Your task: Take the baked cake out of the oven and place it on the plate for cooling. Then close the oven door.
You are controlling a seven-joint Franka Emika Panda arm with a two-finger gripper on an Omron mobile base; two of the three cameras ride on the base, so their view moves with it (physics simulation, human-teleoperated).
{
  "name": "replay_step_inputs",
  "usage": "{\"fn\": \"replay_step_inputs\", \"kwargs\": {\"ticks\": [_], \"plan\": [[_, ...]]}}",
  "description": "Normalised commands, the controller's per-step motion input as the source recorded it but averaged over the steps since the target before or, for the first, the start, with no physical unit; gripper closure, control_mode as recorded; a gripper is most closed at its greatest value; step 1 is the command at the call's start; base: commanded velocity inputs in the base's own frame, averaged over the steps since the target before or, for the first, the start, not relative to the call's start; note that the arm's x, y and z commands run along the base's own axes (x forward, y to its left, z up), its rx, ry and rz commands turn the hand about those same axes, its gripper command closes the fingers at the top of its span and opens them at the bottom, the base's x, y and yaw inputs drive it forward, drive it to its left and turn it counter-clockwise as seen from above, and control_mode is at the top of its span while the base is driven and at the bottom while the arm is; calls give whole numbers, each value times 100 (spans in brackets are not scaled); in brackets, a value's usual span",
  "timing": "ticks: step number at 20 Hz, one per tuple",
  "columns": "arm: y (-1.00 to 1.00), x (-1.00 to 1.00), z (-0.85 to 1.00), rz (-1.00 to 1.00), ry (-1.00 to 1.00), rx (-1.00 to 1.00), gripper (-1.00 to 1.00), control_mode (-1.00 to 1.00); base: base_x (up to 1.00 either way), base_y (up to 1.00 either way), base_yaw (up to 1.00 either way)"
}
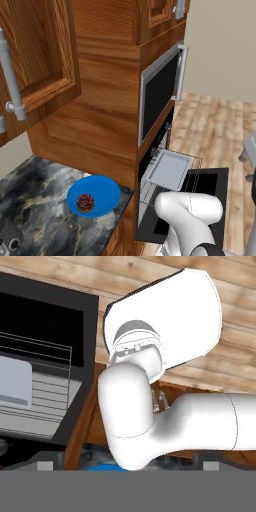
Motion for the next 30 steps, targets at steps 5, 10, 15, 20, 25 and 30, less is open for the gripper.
{"fn": "replay_step_inputs", "kwargs": {"ticks": [5, 10, 15, 20, 25, 30], "plan": [[-19, 14, -24, -10, 7, 4, -100, -100, 0, 0, 0], [-9, 15, -27, -12, 6, 4, -100, -100, 0, 0, 0], [-4, 23, -23, -12, 7, 1, -100, -100, 0, 0, 0], [-19, 17, -25, -3, 10, 1, -100, -100, 0, 0, 0], [-26, 16, -28, 0, 10, 2, -100, -100, 0, 0, 0], [-18, 20, -27, 0, 3, 0, -100, -100, 0, 0, 0]]}}
